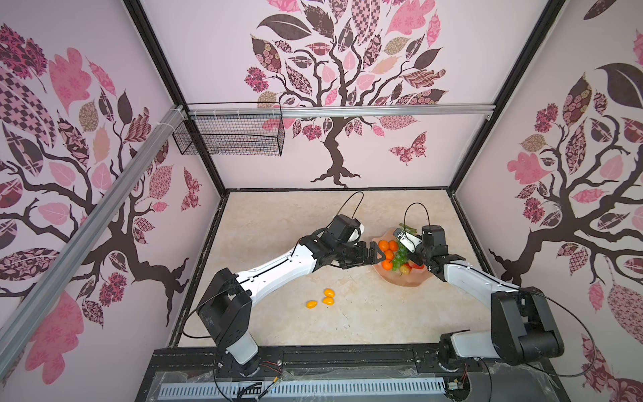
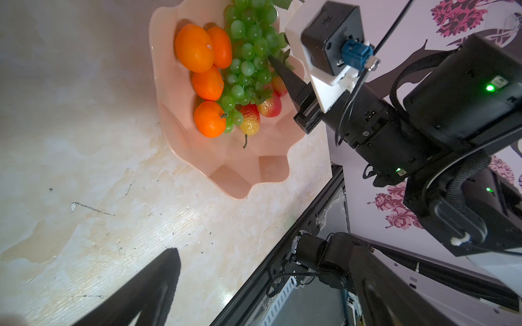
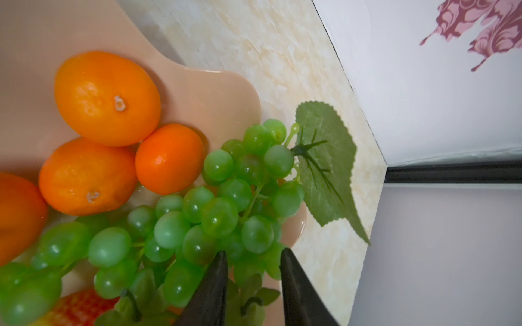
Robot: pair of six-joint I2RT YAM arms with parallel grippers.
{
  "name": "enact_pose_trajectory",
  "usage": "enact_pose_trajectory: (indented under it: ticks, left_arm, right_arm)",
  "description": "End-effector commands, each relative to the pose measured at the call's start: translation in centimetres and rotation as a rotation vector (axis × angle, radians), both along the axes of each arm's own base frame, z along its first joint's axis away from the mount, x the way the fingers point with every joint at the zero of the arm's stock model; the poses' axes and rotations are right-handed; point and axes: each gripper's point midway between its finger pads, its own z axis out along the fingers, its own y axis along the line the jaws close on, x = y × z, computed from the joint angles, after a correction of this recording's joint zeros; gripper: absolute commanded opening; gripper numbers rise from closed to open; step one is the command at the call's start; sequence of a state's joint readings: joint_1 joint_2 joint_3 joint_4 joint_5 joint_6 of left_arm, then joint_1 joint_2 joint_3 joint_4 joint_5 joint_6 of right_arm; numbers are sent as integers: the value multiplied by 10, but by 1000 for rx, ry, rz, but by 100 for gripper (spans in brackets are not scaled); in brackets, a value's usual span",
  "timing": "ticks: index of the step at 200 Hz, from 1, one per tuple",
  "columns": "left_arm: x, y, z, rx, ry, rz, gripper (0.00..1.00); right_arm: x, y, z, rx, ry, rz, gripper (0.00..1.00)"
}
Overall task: Arrange fruit in a fruit bowl
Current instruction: Place the fruit in the fruit bowl.
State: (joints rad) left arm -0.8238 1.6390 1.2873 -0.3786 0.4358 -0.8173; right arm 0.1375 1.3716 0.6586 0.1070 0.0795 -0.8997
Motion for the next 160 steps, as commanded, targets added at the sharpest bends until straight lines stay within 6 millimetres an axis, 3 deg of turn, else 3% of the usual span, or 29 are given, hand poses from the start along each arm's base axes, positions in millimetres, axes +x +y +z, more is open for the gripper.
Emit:
enact_pose_trajectory:
  ticks: [1, 34, 52, 80, 109, 131, 145, 160]
  left_arm:
    - [-2, -1, 11, -24, -41, -22, 98]
    - [-1, 9, 26, 7, -121, -34, 98]
    - [0, 16, 34, 23, -170, -25, 98]
    - [3, 26, 47, 25, -217, -6, 98]
    - [4, 36, 63, -28, -251, 13, 98]
    - [9, 53, 58, 6, -238, 45, 98]
    - [15, 69, 55, 20, -228, 75, 98]
    - [21, 88, 55, 30, -235, 117, 98]
  right_arm:
    - [1, -3, 9, 1, -26, -13, 40]
    - [10, 0, 47, 117, -87, -85, 53]
    - [12, 2, 55, 206, -69, -137, 59]
    - [19, -4, 65, 292, -71, -254, 58]
    - [20, -7, 92, 423, -142, -362, 54]
    - [19, -12, 107, 515, -150, -498, 52]
    - [16, -9, 112, 554, -141, -557, 58]
    - [13, 8, 112, 566, -126, -548, 69]
